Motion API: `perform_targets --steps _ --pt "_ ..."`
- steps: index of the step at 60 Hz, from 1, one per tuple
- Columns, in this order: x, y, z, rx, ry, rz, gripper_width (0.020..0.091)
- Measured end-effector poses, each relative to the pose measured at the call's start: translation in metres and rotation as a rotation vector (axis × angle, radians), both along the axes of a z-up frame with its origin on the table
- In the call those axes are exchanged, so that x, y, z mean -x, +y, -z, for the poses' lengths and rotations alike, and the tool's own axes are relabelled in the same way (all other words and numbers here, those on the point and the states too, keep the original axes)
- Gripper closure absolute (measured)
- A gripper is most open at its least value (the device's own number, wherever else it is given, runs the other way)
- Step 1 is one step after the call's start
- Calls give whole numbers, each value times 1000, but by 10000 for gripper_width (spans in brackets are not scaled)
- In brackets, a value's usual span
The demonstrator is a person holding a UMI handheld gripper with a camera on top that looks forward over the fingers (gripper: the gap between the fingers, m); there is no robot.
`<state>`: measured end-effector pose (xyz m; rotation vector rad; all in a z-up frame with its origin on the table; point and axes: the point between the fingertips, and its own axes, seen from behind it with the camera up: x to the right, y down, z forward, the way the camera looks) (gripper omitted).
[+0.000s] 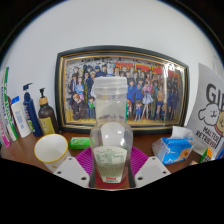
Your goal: Pour water
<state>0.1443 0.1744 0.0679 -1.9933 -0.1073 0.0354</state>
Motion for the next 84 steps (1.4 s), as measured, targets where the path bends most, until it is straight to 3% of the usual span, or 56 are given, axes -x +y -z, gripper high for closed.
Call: perform_targets --steps 6,13,23,29,30,32,45,71,84 --pt "0 1 22 15 25 -3 638" --pt "1 2 19 -47 41 -15 631" --pt "-1 2 20 -37 45 -13 542" --pt "-3 -8 20 6 21 -4 249" --pt "-2 -10 18 8 23 -6 234" --pt "0 -16 14 13 29 -8 259" --pt "2 -84 -20 89 -10 31 250" --pt "71 -316 -103 199 -43 120 251" --pt "83 -373 -122 188 -123 131 249"
